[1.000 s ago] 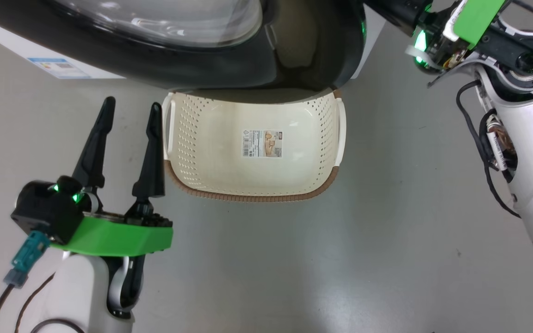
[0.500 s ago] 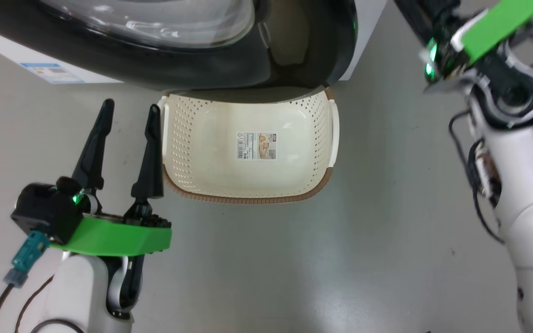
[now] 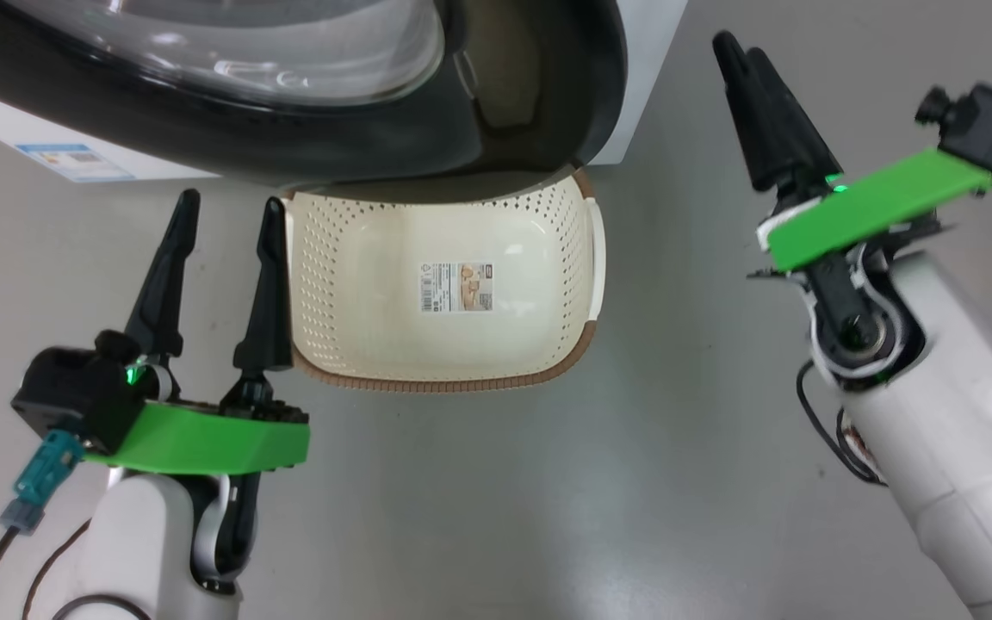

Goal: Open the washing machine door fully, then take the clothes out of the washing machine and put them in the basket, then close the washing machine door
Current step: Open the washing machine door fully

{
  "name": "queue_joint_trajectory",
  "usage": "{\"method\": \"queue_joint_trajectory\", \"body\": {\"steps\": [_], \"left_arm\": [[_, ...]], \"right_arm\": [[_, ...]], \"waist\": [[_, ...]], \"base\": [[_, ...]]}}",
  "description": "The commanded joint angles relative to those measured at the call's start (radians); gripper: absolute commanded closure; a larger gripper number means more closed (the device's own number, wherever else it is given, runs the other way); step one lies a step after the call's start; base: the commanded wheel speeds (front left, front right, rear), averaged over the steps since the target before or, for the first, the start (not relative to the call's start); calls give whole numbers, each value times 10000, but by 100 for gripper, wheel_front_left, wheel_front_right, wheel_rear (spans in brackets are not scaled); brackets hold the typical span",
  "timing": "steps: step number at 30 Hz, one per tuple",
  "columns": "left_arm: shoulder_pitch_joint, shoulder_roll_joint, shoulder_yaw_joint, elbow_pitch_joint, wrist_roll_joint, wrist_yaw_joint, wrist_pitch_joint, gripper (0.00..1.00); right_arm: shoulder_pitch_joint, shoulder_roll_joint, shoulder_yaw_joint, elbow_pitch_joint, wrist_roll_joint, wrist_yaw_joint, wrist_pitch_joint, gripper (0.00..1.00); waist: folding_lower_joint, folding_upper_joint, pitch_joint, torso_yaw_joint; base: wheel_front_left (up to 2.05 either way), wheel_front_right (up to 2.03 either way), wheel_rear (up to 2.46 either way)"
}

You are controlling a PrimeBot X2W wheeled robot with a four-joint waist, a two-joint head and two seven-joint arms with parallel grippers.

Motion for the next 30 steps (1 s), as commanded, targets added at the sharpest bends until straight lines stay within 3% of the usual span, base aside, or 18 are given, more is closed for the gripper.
{"method": "queue_joint_trajectory", "body": {"steps": [1, 4, 11, 12, 18, 23, 30], "left_arm": [[229, 246, 345, -195, 87, 35, -76, 0], [355, 246, 406, -144, 94, 36, -76, 0], [624, 246, 487, -179, 237, 100, -76, 0], [624, 246, 487, -179, 237, 100, -76, 0], [696, 246, 514, -260, 236, 171, -76, 0], [715, 246, 489, -297, 274, 246, -76, 0], [748, 246, 494, -374, 384, 335, -76, 0]], "right_arm": [[327, -56, 394, -247, -333, 77, -593, 0], [481, -400, 917, 28, -1202, 77, -1299, 0], [1768, 474, -1053, -880, -5276, 77, -1388, 0], [1768, 474, -1053, -880, -5276, 77, -1388, 0], [2621, 915, -1764, -1905, -8099, 77, -1390, 0], [3220, 1171, -2434, -2763, -9512, 77, -1390, 0], [3786, 1390, -3120, -3120, -10110, 77, -1391, 0]], "waist": [[0, 0, -127, -48], [0, 0, -326, -114], [0, 0, -687, -263], [0, 0, -687, -263], [0, 0, -788, -316], [0, 0, -854, -301], [0, 0, -882, -305]], "base": [[0, 0, 0], [0, 0, 0], [0, 0, 0], [0, 0, 0], [0, 0, 0], [0, 0, 0], [0, 0, 0]]}}
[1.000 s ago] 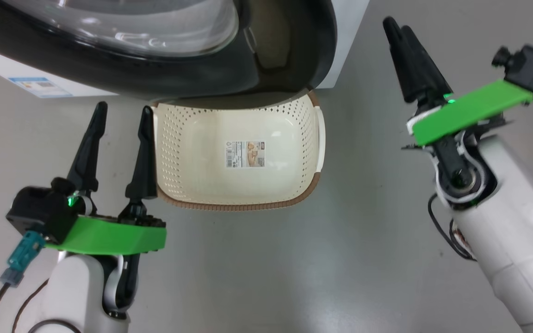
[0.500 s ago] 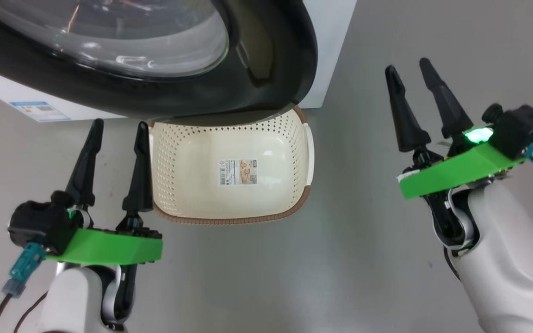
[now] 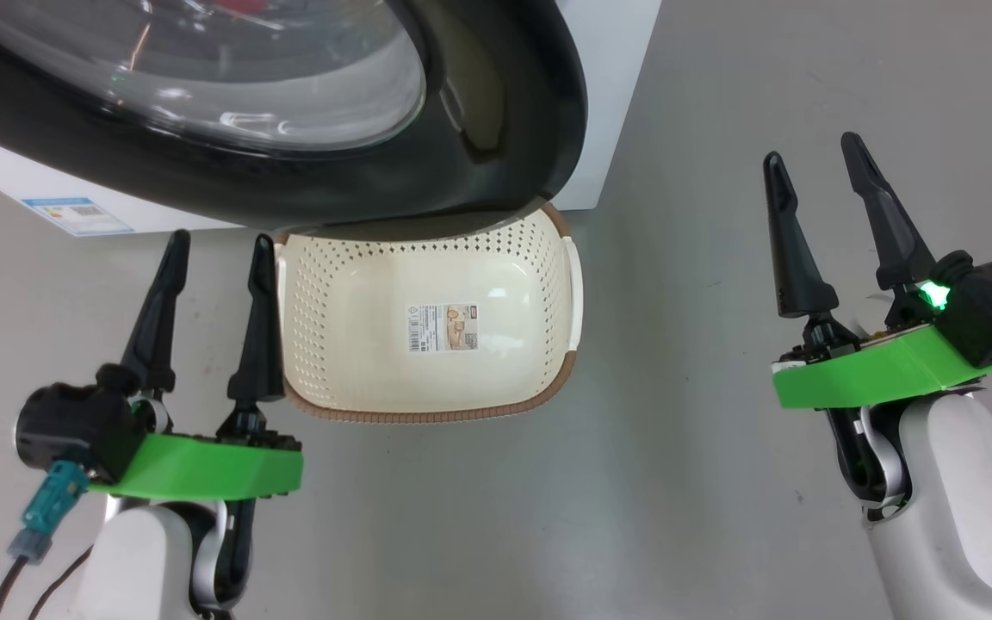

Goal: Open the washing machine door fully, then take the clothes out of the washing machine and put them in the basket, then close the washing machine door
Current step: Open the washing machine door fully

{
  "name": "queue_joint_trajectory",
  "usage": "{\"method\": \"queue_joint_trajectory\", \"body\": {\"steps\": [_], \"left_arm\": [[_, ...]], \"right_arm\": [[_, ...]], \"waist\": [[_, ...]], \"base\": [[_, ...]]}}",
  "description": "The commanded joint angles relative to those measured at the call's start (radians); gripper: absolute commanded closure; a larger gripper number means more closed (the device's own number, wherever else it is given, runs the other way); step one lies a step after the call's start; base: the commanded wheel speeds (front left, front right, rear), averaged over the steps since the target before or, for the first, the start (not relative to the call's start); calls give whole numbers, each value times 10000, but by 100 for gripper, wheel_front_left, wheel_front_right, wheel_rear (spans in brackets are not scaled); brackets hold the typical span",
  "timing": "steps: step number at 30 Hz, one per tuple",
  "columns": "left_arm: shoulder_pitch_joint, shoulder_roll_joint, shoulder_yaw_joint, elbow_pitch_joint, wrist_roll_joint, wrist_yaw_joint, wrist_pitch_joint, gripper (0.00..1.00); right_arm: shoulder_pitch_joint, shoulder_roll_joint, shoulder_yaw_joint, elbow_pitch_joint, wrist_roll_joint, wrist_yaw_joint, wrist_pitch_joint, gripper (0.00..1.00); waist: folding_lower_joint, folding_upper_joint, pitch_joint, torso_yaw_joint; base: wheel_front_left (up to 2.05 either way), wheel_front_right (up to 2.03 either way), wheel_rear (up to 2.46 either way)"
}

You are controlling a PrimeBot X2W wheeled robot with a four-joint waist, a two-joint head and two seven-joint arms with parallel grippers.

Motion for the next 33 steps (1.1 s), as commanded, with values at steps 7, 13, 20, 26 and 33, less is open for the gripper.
{"method": "queue_joint_trajectory", "body": {"steps": [7, 13, 20, 26, 33], "left_arm": [[144, 240, 332, -375, 186, 97, -76, 0], [113, 240, 341, -347, 188, 73, -76, 0], [133, 240, 324, -344, 102, 62, -76, 0], [163, 240, 353, -336, 30, 45, -76, 0], [148, 240, 352, -343, 33, 33, -76, 0]], "right_arm": [[335, 131, 154, -235, -41, 73, -62, 0], [284, 136, 237, -136, 53, 73, -62, 0], [252, 138, 282, 14, 113, 73, -62, 0], [255, 138, 328, 86, 190, 73, -62, 0], [194, 138, 494, 107, 361, 73, -62, 100]], "waist": [[0, 0, -17, -37], [0, 0, -2, -57], [0, 0, -75, -70], [0, 0, -132, -88], [0, 0, -91, -66]], "base": [[0, 0, 0], [0, 0, 0], [0, 0, 0], [0, 0, 0], [0, 0, 0]]}}
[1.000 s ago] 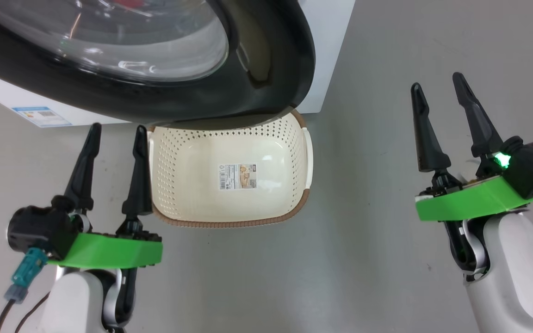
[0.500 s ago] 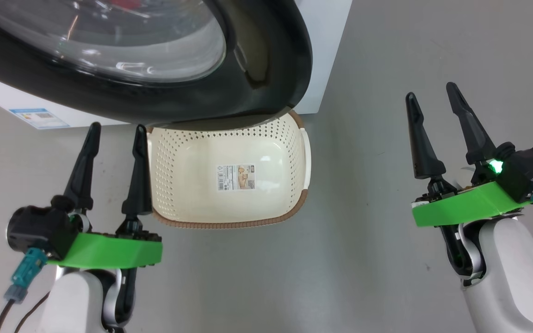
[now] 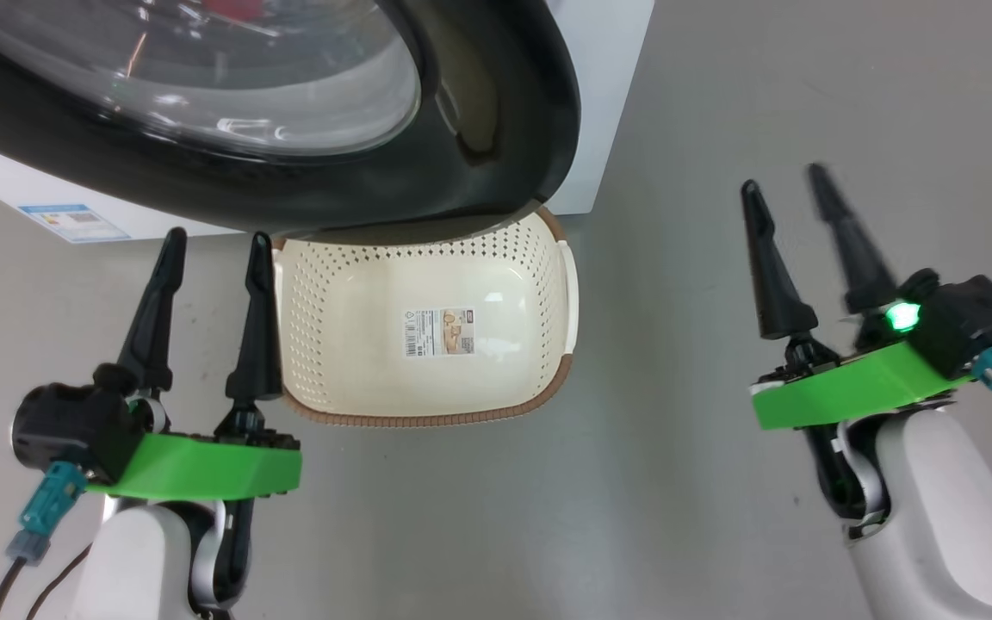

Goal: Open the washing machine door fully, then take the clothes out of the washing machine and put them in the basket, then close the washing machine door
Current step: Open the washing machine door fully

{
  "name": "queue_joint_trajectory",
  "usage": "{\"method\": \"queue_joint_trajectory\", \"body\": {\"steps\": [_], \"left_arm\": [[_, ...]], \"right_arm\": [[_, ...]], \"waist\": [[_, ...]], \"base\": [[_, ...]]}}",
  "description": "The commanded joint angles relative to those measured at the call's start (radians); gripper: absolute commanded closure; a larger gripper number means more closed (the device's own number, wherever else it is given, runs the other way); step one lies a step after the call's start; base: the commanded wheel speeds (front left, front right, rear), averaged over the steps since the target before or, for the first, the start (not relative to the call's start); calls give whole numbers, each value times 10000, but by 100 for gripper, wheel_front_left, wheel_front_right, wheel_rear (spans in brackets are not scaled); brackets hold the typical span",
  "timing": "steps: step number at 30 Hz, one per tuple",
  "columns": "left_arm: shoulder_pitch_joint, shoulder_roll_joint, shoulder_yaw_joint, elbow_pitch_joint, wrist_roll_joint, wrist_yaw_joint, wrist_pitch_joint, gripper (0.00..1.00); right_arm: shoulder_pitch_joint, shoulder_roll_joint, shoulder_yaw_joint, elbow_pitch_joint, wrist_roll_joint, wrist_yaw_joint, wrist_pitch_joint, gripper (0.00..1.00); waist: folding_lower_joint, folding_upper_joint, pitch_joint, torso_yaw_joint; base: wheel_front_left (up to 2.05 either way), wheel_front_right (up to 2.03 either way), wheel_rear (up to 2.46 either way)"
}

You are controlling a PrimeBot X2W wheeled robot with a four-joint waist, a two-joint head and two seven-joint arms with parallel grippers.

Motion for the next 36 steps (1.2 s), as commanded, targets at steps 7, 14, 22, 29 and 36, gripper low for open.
{"method": "queue_joint_trajectory", "body": {"steps": [7, 14, 22, 29, 36], "left_arm": [[135, 238, 332, -257, -14, 3, -76, 0], [62, 238, 253, -290, -19, 9, -76, 0], [-76, 238, 155, -327, -152, 62, -76, 0], [-90, 238, 102, -279, -315, 138, -76, 0], [-51, 238, 64, -254, -430, 187, -76, 0]], "right_arm": [[-718, 89, 1270, 477, 2442, 73, -62, 100], [-2480, 89, 2421, 1564, 5805, 73, -62, 100], [-4745, 30, 2786, 2632, 10303, 73, 1619, 100], [-5978, -179, 2460, 3402, 12951, 73, 4817, 100], [-7001, -244, 2232, 4587, 14481, 73, 7751, 100]], "waist": [[0, 0, 101, 11], [0, 0, 260, 137], [0, 0, 556, 428], [0, 0, 664, 643], [0, 0, 712, 721]], "base": [[0, 0, 0], [0, 0, 0], [0, 0, 0], [0, 0, 0], [0, 0, 0]]}}
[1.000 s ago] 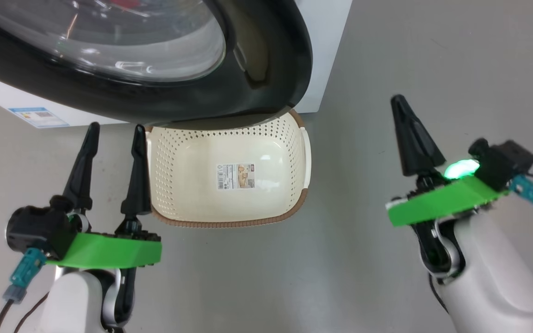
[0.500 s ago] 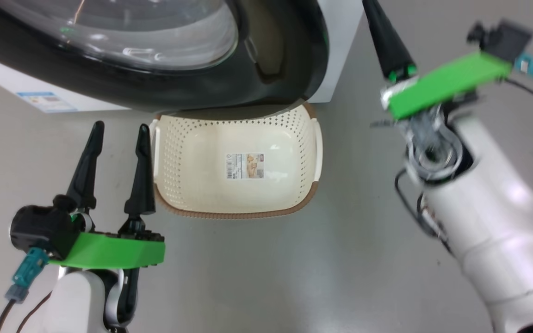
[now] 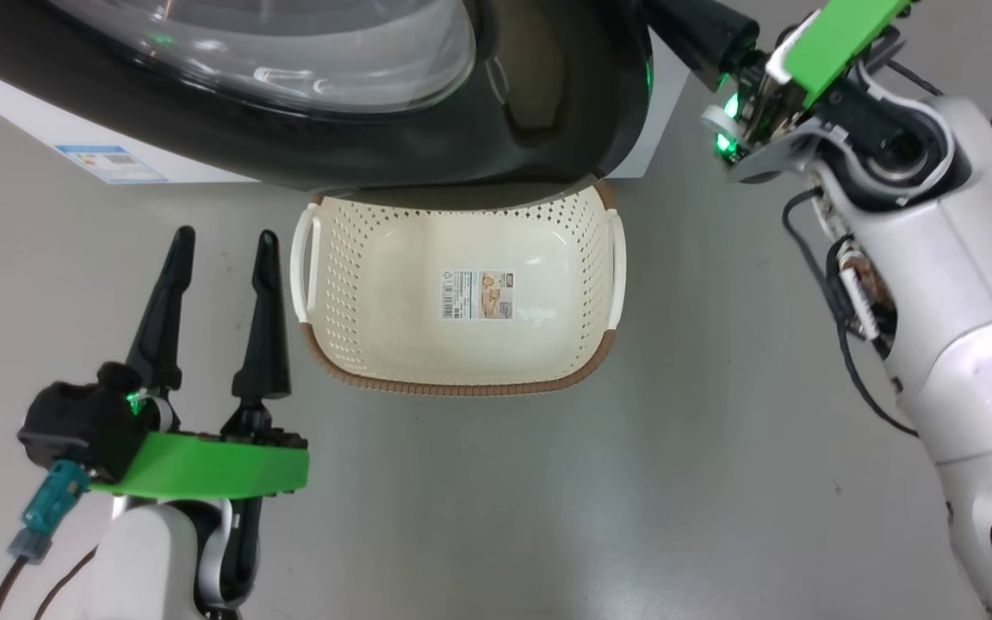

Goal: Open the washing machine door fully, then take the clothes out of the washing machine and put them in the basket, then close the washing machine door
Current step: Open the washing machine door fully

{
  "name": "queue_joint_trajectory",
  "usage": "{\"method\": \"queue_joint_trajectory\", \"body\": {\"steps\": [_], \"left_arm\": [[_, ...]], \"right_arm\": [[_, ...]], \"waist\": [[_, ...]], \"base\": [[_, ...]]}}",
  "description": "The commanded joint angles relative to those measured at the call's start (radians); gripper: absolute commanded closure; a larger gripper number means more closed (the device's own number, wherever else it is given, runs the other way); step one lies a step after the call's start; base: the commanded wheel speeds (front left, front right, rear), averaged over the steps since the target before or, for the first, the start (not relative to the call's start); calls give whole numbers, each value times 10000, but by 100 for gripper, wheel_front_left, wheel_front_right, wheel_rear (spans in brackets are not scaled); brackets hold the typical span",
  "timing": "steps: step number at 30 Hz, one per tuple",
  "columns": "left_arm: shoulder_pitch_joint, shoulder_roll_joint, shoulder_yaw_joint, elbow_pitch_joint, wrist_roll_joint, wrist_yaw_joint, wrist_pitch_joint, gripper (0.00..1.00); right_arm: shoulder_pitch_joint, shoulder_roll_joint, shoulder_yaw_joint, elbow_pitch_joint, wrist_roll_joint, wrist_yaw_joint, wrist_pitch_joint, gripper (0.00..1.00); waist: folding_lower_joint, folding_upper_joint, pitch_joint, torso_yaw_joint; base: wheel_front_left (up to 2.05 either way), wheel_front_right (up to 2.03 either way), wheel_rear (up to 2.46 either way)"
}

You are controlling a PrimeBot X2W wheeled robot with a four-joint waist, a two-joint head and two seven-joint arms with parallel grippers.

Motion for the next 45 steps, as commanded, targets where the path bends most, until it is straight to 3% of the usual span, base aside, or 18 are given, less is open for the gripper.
{"method": "queue_joint_trajectory", "body": {"steps": [1, 6, 15, 45], "left_arm": [[-30, 240, 260, -195, -64, 59, -76, 0], [-25, 240, 261, -142, -67, 113, -76, 0], [134, 240, 552, 52, -82, 521, -76, 0], [1290, 240, 644, 505, -254, 707, -76, 0]], "right_arm": [[-256, 133, -48, -113, 209, 75, 390, 100], [-384, 110, 27, -10, 262, 75, 1156, 100], [373, 214, 428, -567, -332, 75, 1563, 100], [3914, 410, 1351, -2159, -676, 75, 2553, 100]], "waist": [[0, 0, -12, 16], [0, 0, -87, 55], [0, 0, -605, 278], [0, 0, -2765, 1956]], "base": [[0, 0, 0], [0, 0, 0], [0, 0, 0], [0, 0, 0]]}}
